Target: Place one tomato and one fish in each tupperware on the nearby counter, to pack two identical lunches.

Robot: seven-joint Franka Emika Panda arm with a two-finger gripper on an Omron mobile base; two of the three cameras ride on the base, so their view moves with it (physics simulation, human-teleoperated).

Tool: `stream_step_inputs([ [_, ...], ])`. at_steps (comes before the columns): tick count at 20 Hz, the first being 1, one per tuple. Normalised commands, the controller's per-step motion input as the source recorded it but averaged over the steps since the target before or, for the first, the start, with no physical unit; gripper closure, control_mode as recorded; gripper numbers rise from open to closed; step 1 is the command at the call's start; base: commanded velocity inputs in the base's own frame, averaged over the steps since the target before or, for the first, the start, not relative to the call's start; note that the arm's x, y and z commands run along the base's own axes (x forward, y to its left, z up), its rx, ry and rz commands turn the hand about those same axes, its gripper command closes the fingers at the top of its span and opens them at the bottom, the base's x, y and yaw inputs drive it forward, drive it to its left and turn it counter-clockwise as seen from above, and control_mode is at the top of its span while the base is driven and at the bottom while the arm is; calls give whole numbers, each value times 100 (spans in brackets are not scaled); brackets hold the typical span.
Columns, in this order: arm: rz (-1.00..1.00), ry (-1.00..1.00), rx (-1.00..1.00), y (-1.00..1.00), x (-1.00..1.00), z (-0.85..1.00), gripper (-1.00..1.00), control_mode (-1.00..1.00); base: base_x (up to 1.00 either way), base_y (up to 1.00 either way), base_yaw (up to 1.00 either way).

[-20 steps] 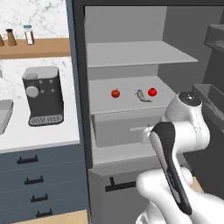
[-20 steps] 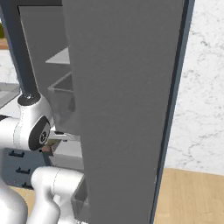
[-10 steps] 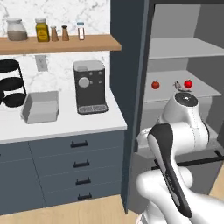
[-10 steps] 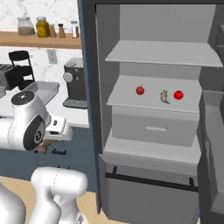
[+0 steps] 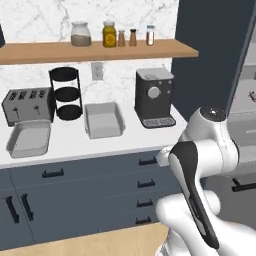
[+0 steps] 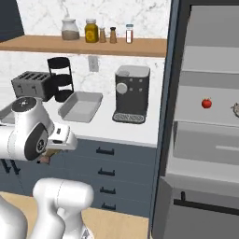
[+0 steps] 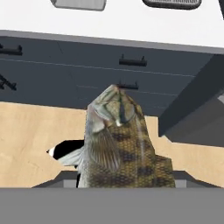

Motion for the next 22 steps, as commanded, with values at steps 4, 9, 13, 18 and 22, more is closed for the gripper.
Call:
stream_step_inputs([
  [4, 0, 0, 0, 0, 0, 0, 100, 100, 89, 100, 1],
  [9, 0, 0, 0, 0, 0, 0, 100, 100, 76, 100, 0],
  [13, 0, 0, 0, 0, 0, 0, 100, 100, 51, 100, 0],
  [18, 0, 0, 0, 0, 0, 0, 100, 100, 35, 94, 0],
  [22, 0, 0, 0, 0, 0, 0, 100, 100, 30, 73, -5],
])
